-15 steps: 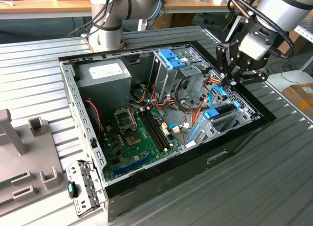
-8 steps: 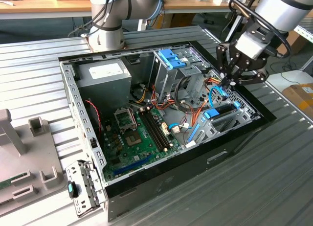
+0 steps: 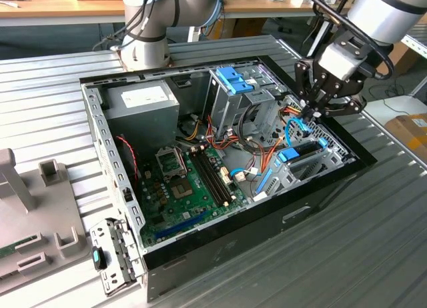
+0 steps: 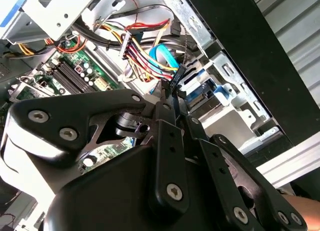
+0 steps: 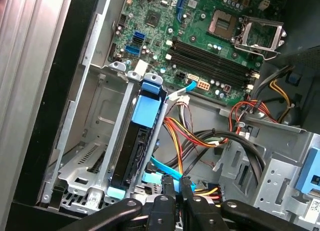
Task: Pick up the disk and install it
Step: 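Insert the first disk wire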
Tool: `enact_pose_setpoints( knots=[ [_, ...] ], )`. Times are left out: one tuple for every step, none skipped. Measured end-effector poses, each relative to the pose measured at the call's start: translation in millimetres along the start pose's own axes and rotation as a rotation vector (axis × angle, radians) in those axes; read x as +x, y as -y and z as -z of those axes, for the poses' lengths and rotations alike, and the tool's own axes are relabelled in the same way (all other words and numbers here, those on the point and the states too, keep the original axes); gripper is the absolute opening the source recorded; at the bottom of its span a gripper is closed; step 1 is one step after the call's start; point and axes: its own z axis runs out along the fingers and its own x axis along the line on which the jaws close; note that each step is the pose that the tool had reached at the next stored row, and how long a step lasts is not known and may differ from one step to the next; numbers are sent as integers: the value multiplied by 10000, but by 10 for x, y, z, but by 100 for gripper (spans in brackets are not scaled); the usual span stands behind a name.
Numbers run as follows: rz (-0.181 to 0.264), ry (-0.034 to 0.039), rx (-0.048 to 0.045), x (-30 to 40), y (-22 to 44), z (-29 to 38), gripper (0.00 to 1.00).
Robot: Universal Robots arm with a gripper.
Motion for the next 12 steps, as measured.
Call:
enact_pose_setpoints(
  knots=[
    [-29, -1, 2, 23, -4, 1, 16],
    [-43, -3, 3, 41, -9, 3, 16],
    [-49, -4, 3, 50, -11, 5, 16],
    [-53, 3, 6, 57, -13, 5, 16],
    [-55, 20, 11, 57, -14, 6, 16],
    [-55, 51, 21, 57, -16, 5, 16],
    [-56, 71, 27, 56, -16, 6, 16],
    [-57, 70, 27, 55, -15, 25, 16],
    [-57, 70, 27, 54, -14, 44, 16],
    [-57, 70, 27, 53, -13, 66, 16],
    [-57, 72, 27, 50, -11, 102, 16],
    [-57, 73, 28, 50, -11, 106, 16]
  ],
)
